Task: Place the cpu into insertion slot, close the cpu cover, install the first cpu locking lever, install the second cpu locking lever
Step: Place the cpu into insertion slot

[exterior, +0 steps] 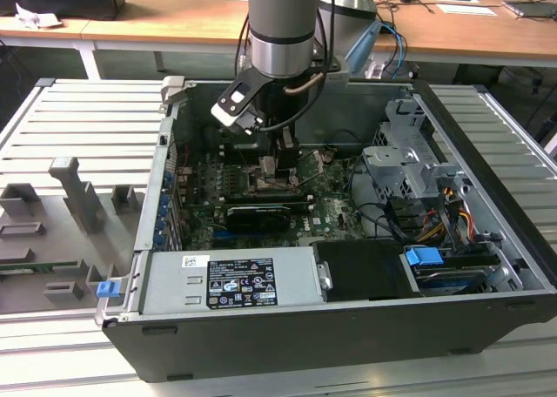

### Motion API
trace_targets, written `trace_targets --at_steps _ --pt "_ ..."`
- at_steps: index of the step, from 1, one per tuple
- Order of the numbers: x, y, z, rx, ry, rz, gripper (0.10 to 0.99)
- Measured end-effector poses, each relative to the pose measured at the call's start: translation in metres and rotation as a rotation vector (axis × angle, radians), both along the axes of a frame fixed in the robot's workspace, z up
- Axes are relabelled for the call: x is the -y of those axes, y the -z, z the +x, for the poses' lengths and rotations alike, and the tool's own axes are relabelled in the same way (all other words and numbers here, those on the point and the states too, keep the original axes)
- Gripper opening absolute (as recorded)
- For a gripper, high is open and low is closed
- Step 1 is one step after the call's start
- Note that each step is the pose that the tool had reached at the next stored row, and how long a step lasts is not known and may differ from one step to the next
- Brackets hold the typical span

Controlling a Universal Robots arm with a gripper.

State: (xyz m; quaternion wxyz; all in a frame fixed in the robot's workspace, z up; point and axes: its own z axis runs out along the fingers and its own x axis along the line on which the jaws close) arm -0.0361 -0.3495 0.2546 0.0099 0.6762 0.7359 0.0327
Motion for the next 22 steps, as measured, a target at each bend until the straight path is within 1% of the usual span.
trace_targets --at_steps 2,3,5,8,9,13,17,19,22 --pt "-0.0042 0.0031 0.0000 -0.0001 0.006 0.000 0.529" --pt "-0.0077 0.0039 0.0000 0.0000 0.007 0.000 0.529" --pt "-0.0108 0.0056 0.0000 -0.0001 0.012 0.000 0.529" --pt "-0.0114 0.0098 0.0000 -0.0001 0.050 0.000 0.529" --pt "-0.0120 0.0114 0.0000 -0.0001 0.055 0.000 0.529" --pt "-0.0176 0.0201 0.0000 -0.0005 0.061 0.000 0.529" --pt "-0.0188 0.0256 -0.0009 -0.0006 0.096 0.000 0.529" --pt "-0.0200 0.0297 -0.0029 -0.0005 0.097 0.000 0.529" --pt "-0.0217 0.0329 -0.0046 -0.0006 0.097 0.000 0.529"
